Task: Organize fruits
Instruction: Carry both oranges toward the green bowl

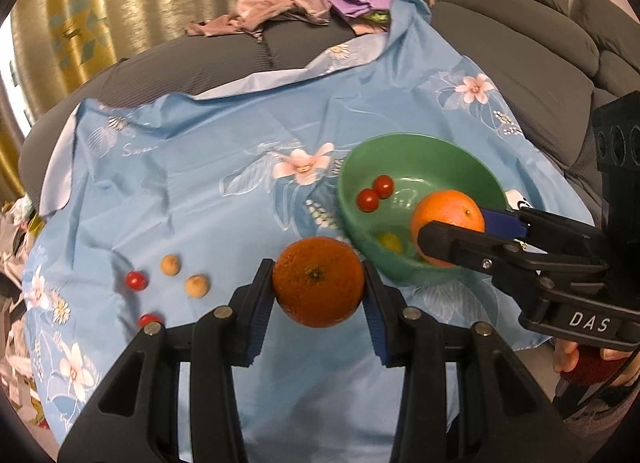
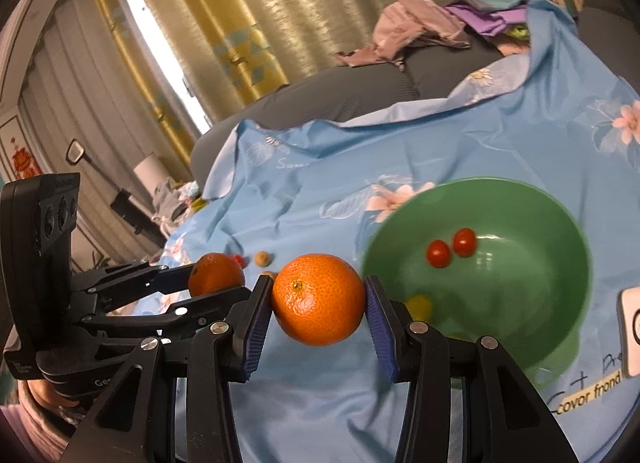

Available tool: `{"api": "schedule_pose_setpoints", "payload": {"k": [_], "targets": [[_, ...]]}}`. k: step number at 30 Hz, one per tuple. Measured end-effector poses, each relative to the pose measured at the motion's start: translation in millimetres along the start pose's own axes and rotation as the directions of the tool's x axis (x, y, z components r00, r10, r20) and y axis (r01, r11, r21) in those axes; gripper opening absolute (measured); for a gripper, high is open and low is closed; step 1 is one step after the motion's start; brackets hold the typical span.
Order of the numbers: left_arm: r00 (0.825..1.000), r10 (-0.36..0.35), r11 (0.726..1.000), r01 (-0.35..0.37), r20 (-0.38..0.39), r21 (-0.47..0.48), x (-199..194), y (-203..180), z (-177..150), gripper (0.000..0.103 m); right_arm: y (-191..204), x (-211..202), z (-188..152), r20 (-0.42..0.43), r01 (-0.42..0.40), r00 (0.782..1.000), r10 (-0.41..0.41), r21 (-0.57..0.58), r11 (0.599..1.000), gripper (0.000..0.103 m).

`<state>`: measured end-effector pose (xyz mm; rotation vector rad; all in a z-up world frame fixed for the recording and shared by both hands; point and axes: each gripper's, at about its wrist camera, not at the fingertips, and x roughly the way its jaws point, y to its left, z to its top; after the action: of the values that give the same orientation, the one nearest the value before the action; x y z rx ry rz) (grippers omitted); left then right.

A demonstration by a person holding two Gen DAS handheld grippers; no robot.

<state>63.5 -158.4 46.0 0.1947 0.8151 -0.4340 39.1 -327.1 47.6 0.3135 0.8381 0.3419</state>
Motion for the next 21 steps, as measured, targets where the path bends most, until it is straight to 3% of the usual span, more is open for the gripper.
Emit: {"api": "schedule_pose_setpoints", "payload": {"k": [21], "targets": [[0.995,-0.058,0.987,0.070,-0.086,0.142,54.9,-60.2,21.9,0.042,-61.4,-19.6,-5.4,0.036,0.178,0.983,-0.181,0.080,0.981,0.048]]}}
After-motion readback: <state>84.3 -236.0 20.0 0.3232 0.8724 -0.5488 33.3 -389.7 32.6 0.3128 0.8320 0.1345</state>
